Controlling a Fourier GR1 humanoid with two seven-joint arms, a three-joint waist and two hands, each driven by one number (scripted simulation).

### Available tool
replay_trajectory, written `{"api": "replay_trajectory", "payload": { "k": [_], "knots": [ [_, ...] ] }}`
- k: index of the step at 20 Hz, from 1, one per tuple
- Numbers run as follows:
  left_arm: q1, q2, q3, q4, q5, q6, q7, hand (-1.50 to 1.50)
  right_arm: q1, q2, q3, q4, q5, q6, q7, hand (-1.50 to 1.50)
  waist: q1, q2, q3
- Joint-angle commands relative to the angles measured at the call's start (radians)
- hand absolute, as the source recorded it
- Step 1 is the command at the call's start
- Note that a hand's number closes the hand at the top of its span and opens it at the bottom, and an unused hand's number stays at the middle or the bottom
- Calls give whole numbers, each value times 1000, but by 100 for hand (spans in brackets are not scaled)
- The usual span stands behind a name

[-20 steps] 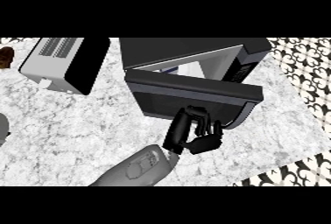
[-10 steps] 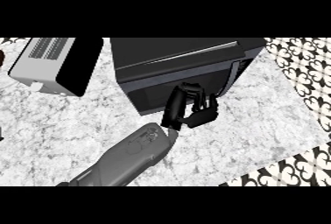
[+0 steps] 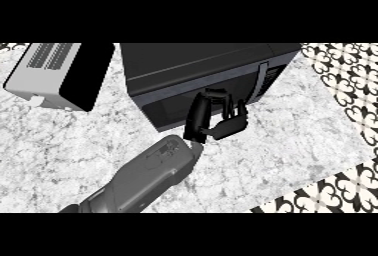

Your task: Pick up the milk, place it into the microwave and close the microwave

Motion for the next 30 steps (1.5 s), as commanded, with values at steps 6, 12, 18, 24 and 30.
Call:
{"api": "replay_trajectory", "payload": {
  "k": [6,12,18,24,30],
  "knots": [
    [-83,0,48,74,59,-20,-76,150,-47,-53,-32,42,-33,22,18,-150,-6,16,2],
    [-91,0,36,86,100,-25,-103,150,-72,-79,-53,64,-50,29,26,-150,-16,16,4],
    [-92,0,29,108,127,-26,-143,150,-99,-120,-88,98,-62,36,30,-150,-14,16,4],
    [-109,0,20,117,152,-26,-167,150,-127,-146,-102,125,-60,47,27,-150,-12,21,7],
    [-111,0,12,118,181,-18,-194,150,-147,-186,-122,152,-32,47,25,-150,-14,24,8]
  ]
}}
